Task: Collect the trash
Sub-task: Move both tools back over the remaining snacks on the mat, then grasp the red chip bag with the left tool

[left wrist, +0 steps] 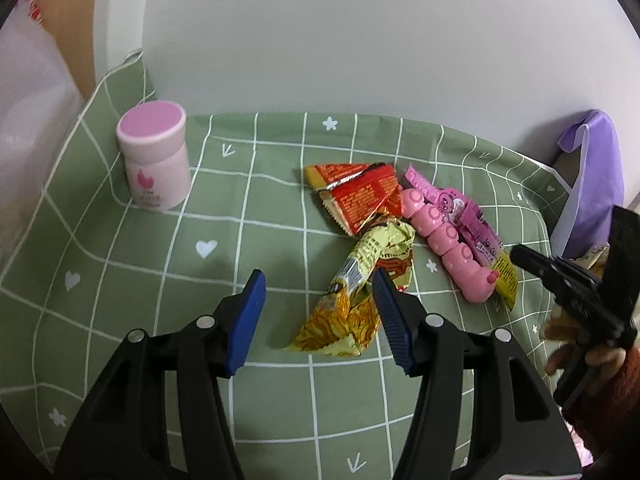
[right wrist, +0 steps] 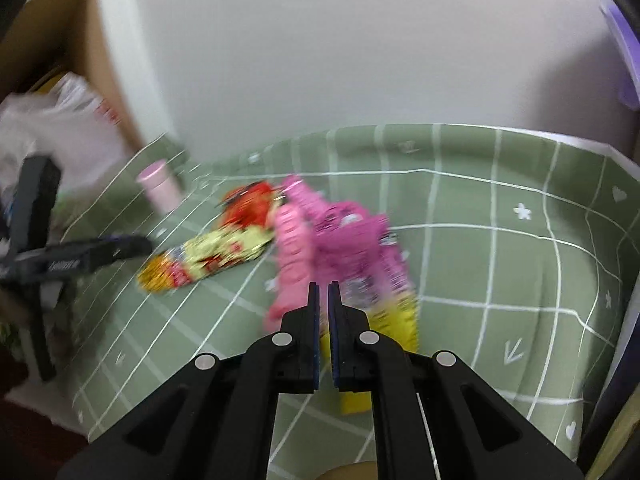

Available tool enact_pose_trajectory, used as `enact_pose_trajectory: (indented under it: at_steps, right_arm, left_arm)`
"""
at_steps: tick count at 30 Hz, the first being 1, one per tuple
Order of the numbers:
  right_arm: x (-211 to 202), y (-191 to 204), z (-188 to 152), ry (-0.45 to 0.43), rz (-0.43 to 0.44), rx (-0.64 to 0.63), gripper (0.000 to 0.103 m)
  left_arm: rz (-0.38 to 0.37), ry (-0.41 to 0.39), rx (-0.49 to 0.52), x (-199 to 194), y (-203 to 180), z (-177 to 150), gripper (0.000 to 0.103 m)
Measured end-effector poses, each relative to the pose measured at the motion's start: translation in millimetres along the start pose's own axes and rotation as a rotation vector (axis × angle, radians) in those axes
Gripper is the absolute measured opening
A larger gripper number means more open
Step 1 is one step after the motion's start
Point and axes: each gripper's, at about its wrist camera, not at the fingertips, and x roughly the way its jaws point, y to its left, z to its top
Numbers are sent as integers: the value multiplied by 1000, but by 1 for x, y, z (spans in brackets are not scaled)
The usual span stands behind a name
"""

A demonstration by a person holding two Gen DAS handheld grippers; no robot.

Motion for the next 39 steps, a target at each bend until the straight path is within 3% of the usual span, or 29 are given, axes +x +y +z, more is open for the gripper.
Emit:
enact_pose_trajectory:
  at_steps: [3,6,9,12,13,14,15,20,27,32,37,39]
  right_arm:
    - [2,-2,8,-1,64,28,7]
    - [7,15,10,11,113,-39,7]
    - [21,29,4,56,103,-93,7]
    - [23,29,-3,30,59,-84,11]
    - [23,28,-5,26,46,-82,29]
    - [25,28,-8,38,34,-85,55]
    - [28,27,-11,71,30,-90,64]
    - [24,28,-30,135,66,-107,65]
    - [-9,17,-3,28,63,-99,65]
    - [10,16,29,22,31,-122,65]
    - [56,18,41,89,13,-183,64]
    - [74,18,42,135,-26,-202,60]
  left_arm:
    - [1,-14,2,-3,2,6,53]
    - [10,-14,-17,-2,6,9,53]
    - [7,-7,-22,2,9,11,54]
    - [-1,-7,-8,6,4,20,54]
    - [-8,-15,2,8,0,27,54]
    - [-13,-20,10,10,-2,32,54]
    - [-21,-26,28,15,-6,40,54]
    - [-35,-1,167,53,-35,80,54]
    - [-13,122,333,102,-56,90,54]
    - [-88,167,313,89,-53,74,54]
    - [-135,164,226,65,-37,55,54]
    - [-128,146,192,54,-29,50,54]
